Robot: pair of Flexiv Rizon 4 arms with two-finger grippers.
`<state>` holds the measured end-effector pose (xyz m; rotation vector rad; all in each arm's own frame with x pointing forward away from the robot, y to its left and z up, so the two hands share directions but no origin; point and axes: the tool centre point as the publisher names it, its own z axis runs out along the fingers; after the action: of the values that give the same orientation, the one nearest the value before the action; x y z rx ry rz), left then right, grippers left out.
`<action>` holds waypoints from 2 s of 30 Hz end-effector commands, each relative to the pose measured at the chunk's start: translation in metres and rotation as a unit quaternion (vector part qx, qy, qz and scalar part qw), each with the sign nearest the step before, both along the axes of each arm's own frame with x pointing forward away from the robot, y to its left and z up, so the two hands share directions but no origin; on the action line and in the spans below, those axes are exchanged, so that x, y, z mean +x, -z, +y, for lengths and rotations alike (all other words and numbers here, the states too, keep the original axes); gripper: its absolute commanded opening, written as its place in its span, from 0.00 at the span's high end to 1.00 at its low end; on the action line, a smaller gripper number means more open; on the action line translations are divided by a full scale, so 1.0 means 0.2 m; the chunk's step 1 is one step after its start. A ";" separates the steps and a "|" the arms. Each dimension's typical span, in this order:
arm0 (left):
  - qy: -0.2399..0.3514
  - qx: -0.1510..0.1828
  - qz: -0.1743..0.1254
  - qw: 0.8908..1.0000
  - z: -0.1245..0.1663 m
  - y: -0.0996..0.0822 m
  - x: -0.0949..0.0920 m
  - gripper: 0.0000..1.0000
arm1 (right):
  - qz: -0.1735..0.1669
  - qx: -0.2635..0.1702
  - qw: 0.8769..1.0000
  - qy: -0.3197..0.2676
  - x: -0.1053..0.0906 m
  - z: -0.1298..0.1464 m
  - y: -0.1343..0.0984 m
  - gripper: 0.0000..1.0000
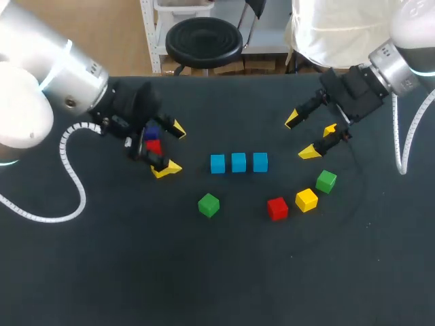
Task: Place the blue cubes, place green cubes on the blue cubes, place the yellow cubes on the green cubes, then place the red cubes on the yellow cubes, and place purple cube on the red cubes.
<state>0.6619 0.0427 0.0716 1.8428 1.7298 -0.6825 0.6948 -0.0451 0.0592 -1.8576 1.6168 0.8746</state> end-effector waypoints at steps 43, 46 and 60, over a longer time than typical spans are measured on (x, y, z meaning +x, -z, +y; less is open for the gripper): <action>0.013 -0.005 0.009 1.000 0.00 0.00 0.06 0.00 | -0.015 0.019 0.959 -0.283 -0.39 -0.34 0.09 0.00; 0.013 -0.005 0.009 1.000 0.00 0.00 0.06 0.00 | -0.013 0.018 0.960 -0.280 -0.37 -0.32 0.14 0.00; 0.013 -0.005 0.009 1.000 0.00 0.00 0.06 0.00 | -0.001 0.015 0.957 -0.288 -0.27 -0.33 0.25 0.00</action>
<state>0.6733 0.0413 0.0723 1.8623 1.7190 -0.7158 0.6303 -0.1101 0.0107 -2.3482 1.0602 1.0858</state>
